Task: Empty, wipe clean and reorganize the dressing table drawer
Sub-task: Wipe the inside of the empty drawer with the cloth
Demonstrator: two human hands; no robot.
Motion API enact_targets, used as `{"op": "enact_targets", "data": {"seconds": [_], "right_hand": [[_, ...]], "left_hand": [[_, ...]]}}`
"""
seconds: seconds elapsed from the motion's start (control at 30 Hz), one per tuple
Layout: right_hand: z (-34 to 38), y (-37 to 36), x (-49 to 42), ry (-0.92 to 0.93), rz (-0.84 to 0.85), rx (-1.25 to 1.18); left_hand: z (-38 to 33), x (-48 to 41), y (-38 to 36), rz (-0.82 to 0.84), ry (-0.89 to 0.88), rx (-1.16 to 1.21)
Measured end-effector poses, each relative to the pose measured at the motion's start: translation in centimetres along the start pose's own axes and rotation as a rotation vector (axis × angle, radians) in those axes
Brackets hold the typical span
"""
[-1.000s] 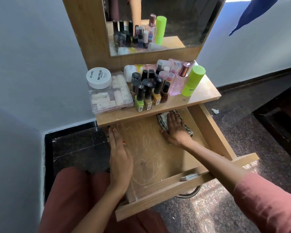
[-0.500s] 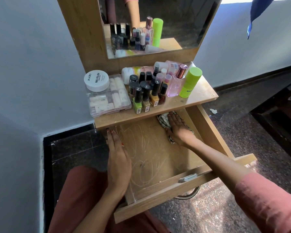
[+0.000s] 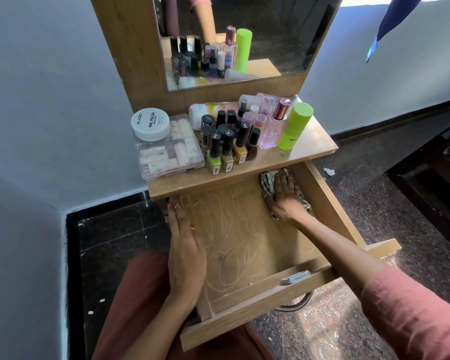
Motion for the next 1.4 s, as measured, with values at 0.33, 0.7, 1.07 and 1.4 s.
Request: {"op": "enact_targets", "data": {"seconds": [0.33, 0.7, 1.07, 1.4], "right_hand": [[8.2, -2.6, 3.2, 0.166, 0.063, -0.013], [15.9, -5.2, 6.2, 0.44, 0.067, 0.033], [7.9, -2.7, 4.0, 0.222, -0.003, 0.092], [12.0, -3.4, 4.3, 0.201, -0.059, 0.035]], "left_hand": [[0.5, 0.3, -0.2, -0.008, 0.022, 0.043], [-0.5, 0.4, 0.1, -0.001, -0.013, 0.127], [0.9, 0.2, 0.3, -0.055, 0.006, 0.181], [1.1, 0.1, 0.3, -0.082, 0.0, 0.148]]}}
Point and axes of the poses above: each hand's wrist, its own x-axis away from the middle knuckle, its own y-axis out of the back of the hand, z = x × y, the point moved 10 cm from there along -x, towards the middle knuckle, and after that the axes turned 1 degree about x, right-handed, at the moved point
